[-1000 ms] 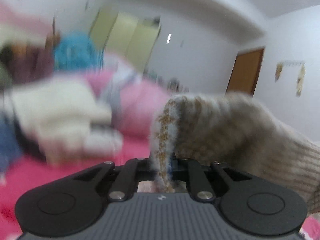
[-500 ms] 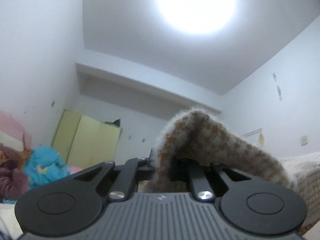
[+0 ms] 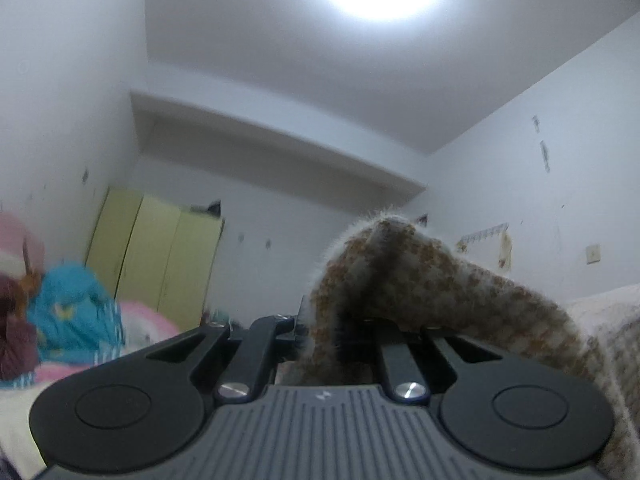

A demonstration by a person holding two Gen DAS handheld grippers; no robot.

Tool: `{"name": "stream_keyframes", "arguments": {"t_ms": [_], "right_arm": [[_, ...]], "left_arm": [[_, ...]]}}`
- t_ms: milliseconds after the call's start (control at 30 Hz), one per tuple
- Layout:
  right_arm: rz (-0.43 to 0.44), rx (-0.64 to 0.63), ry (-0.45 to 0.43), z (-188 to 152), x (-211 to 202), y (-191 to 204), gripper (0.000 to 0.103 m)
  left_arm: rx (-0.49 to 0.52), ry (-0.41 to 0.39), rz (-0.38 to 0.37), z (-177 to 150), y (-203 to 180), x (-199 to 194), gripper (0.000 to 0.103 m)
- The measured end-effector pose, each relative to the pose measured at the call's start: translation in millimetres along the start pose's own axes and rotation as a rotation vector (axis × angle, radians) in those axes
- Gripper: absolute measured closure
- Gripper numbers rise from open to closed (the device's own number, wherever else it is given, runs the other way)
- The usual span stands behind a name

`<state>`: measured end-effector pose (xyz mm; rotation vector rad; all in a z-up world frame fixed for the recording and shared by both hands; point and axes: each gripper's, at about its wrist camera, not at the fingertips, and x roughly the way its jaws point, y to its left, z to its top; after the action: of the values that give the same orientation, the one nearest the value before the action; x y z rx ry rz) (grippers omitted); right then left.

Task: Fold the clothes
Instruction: 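Lay the cardigan flat on the bed and open both grippers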

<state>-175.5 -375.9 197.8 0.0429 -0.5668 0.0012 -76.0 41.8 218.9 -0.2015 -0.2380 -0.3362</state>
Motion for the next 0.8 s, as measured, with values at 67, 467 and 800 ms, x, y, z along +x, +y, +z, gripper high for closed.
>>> {"name": "stream_keyframes", "arguments": {"t_ms": [67, 467, 800], "right_arm": [[-0.005, 0.008, 0.042, -19, 18, -3, 0.091], [-0.082, 0.050, 0.624, -254, 225, -20, 0.068], [-0.218, 0.327, 1.108, -432, 159, -55, 0.052]], "left_arm": [[-0.009, 0.042, 0.009, -16, 13, 21, 0.092], [0.039, 0.585, 0.298, -220, 141, 228, 0.043], [-0.080, 0.888, 0.346, -320, 194, 214, 0.042]]}}
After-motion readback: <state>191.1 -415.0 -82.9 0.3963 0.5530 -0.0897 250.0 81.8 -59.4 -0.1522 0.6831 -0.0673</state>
